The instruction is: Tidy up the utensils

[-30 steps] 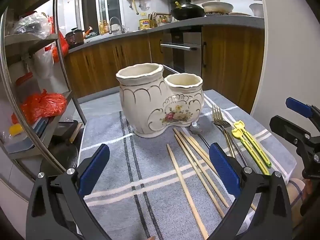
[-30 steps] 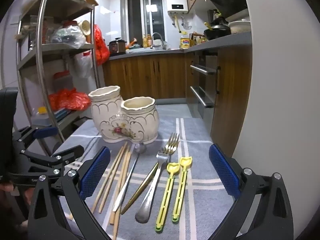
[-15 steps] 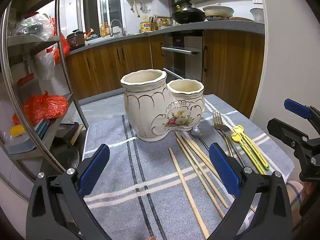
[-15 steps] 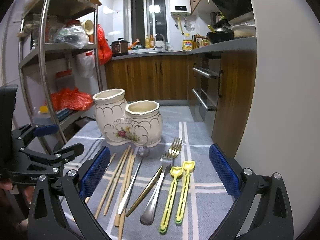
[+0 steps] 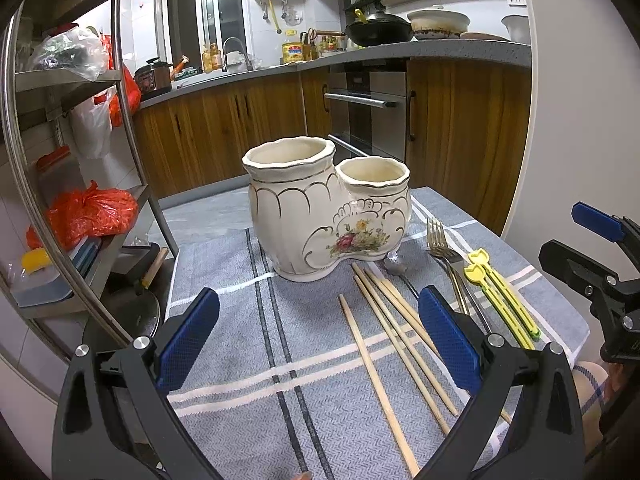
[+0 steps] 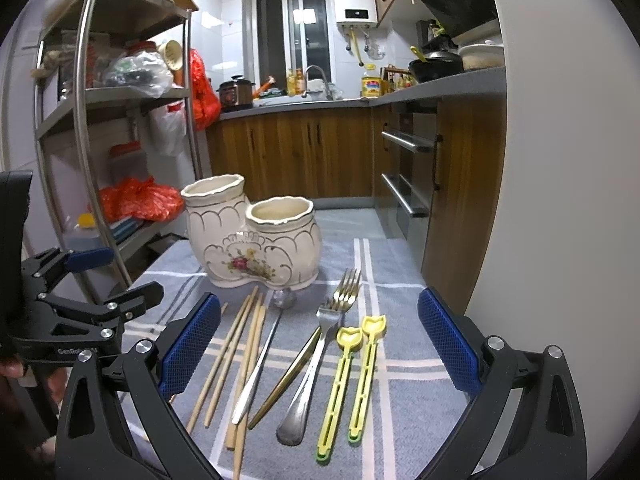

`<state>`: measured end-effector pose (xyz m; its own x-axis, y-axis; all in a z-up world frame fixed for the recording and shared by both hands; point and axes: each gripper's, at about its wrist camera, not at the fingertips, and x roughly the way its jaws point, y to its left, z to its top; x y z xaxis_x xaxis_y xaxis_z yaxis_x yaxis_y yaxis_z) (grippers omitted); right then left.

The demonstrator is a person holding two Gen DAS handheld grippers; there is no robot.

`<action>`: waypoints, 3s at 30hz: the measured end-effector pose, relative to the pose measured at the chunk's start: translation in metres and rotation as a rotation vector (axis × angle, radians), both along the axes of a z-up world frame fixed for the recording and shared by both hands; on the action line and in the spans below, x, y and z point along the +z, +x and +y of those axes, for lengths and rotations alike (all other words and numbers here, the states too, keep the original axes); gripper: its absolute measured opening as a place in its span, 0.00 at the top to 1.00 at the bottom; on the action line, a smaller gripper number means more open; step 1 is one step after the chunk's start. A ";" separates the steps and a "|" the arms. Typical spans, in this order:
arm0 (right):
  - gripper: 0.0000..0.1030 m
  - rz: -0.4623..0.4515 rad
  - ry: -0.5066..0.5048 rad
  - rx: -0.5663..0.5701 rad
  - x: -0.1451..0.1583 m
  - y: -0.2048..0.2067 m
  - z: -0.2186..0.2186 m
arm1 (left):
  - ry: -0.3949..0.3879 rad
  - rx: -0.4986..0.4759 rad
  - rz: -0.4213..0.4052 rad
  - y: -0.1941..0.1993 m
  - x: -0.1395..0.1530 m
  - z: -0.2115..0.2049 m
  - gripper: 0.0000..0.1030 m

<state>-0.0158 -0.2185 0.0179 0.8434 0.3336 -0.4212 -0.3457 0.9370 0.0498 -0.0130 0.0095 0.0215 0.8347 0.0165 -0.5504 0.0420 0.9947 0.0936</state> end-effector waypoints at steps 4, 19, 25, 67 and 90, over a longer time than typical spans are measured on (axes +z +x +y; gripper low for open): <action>0.05 -0.002 -0.002 0.002 0.000 0.000 0.000 | -0.002 0.002 -0.002 0.000 0.000 0.001 0.05; 0.05 -0.001 -0.005 0.003 0.001 0.000 0.003 | 0.000 0.005 0.003 0.000 0.000 0.005 0.05; 0.05 0.004 -0.008 0.004 -0.001 -0.001 0.007 | -0.006 0.008 0.004 0.000 -0.002 0.007 0.05; 0.05 0.022 -0.009 0.003 -0.010 0.006 0.007 | -0.007 -0.010 0.018 0.004 -0.009 0.005 0.05; 0.05 0.190 -0.137 -0.049 -0.031 0.038 -0.024 | 0.078 -0.080 0.171 0.024 -0.034 0.018 0.05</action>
<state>0.0224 -0.2421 -0.0130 0.7585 0.2236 -0.6121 -0.2966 0.9548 -0.0187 0.0111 0.0270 -0.0121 0.7296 0.0019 -0.6839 0.1424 0.9777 0.1546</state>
